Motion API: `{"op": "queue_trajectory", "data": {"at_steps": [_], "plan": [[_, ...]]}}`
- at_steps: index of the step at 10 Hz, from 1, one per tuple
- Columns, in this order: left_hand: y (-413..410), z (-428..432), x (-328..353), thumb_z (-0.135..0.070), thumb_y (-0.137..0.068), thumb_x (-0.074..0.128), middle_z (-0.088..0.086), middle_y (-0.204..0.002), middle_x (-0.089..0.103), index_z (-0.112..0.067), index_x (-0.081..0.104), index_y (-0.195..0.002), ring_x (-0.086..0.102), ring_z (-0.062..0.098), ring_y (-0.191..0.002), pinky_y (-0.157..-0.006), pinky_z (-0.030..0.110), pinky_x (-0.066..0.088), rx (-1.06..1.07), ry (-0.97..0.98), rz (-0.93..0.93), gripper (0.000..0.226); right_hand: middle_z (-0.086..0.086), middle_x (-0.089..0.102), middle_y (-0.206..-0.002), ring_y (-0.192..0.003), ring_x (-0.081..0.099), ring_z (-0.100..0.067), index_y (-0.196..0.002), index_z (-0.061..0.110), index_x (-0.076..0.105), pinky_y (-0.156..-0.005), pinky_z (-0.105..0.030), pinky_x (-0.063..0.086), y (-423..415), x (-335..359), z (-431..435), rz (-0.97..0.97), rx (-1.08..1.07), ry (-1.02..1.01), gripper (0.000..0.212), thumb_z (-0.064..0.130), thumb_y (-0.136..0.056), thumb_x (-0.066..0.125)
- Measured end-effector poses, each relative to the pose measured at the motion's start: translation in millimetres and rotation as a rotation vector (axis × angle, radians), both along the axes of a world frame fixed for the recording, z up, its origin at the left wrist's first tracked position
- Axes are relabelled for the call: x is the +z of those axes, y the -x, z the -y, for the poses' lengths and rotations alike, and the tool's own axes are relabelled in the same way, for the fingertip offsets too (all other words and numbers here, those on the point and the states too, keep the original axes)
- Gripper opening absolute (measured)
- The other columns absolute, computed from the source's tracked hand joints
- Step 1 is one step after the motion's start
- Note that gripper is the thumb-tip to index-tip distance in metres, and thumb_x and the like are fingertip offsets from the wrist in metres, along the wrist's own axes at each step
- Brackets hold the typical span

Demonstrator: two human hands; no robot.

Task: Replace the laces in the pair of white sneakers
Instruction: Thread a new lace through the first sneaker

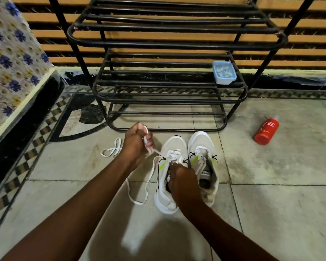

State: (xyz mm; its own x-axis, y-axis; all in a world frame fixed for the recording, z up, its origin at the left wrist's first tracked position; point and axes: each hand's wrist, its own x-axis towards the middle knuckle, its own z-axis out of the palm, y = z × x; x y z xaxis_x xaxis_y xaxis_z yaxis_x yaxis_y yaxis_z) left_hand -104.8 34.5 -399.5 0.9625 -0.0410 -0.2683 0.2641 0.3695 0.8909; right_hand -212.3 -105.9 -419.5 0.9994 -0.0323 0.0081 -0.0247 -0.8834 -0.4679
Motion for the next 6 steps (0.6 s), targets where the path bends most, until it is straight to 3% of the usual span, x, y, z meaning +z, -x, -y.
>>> {"op": "queue_trajectory", "data": {"at_steps": [1,2,3,4,5,6], "plan": [[5.2,-16.7,-12.1,-0.032,-0.109,0.034,0.000,-0.079,0.060,-0.028,0.053,-0.094,0.053,0.024,-0.065,-0.058,0.034,0.042,-0.297,-0.979,0.598,0.024,-0.013,0.070,-0.097,-0.092,0.067,-0.034,-0.100,0.009,0.066,-0.081,-0.038,0.047,1.2,0.8,-0.9,0.025,-0.027,-0.006,0.018,0.013,-0.095,0.049],[5.6,-21.5,-18.6,-0.045,-0.098,0.051,-0.008,-0.100,0.067,-0.035,0.063,-0.120,0.057,0.022,-0.093,-0.071,0.037,0.046,-0.685,-1.571,0.885,0.027,-0.018,0.070,-0.090,-0.087,0.065,-0.039,-0.092,0.006,0.066,-0.077,-0.041,0.046,2.3,2.7,-1.3,0.035,-0.058,-0.073,0.016,0.010,-0.094,0.051],[6.1,-12.9,-14.3,-0.024,-0.092,0.071,-0.006,-0.077,0.060,-0.024,0.078,-0.085,0.053,0.018,-0.081,-0.077,0.036,0.043,-0.487,-1.277,0.886,0.010,-0.017,0.070,-0.092,-0.088,0.065,-0.038,-0.092,0.007,0.066,-0.078,-0.041,0.045,2.3,2.3,-1.0,0.025,-0.039,-0.060,0.014,0.010,-0.092,0.052],[1.3,-12.8,1.4,-0.014,-0.094,0.068,-0.008,-0.066,0.056,-0.022,0.068,-0.064,0.051,0.009,-0.068,-0.075,0.028,0.039,-0.082,-0.743,0.457,0.032,-0.016,0.070,-0.093,-0.089,0.065,-0.037,-0.094,0.007,0.065,-0.078,-0.040,0.044,2.3,1.9,-0.6,0.011,-0.030,-0.050,0.014,0.010,-0.092,0.051],[-2.1,-14.3,14.5,-0.021,-0.097,0.067,-0.005,-0.052,0.039,-0.020,0.048,-0.050,0.037,0.007,-0.049,-0.051,0.018,0.035,0.086,-0.459,0.242,0.051,-0.017,0.070,-0.089,-0.084,0.067,-0.038,-0.092,0.006,0.066,-0.076,-0.039,0.048,3.1,5.3,-2.9,0.022,0.004,-0.013,0.010,0.006,-0.086,0.058],[4.1,-8.0,15.4,-0.001,-0.083,0.076,-0.010,-0.054,0.028,-0.024,0.030,-0.050,0.028,0.008,-0.047,-0.047,0.019,0.031,0.023,-0.411,0.219,0.061,-0.018,0.068,-0.073,-0.068,0.067,-0.039,-0.079,0.004,0.066,-0.063,-0.036,0.050,2.8,5.6,-3.1,0.034,-0.005,-0.050,0.008,-0.003,-0.074,0.067]]}}
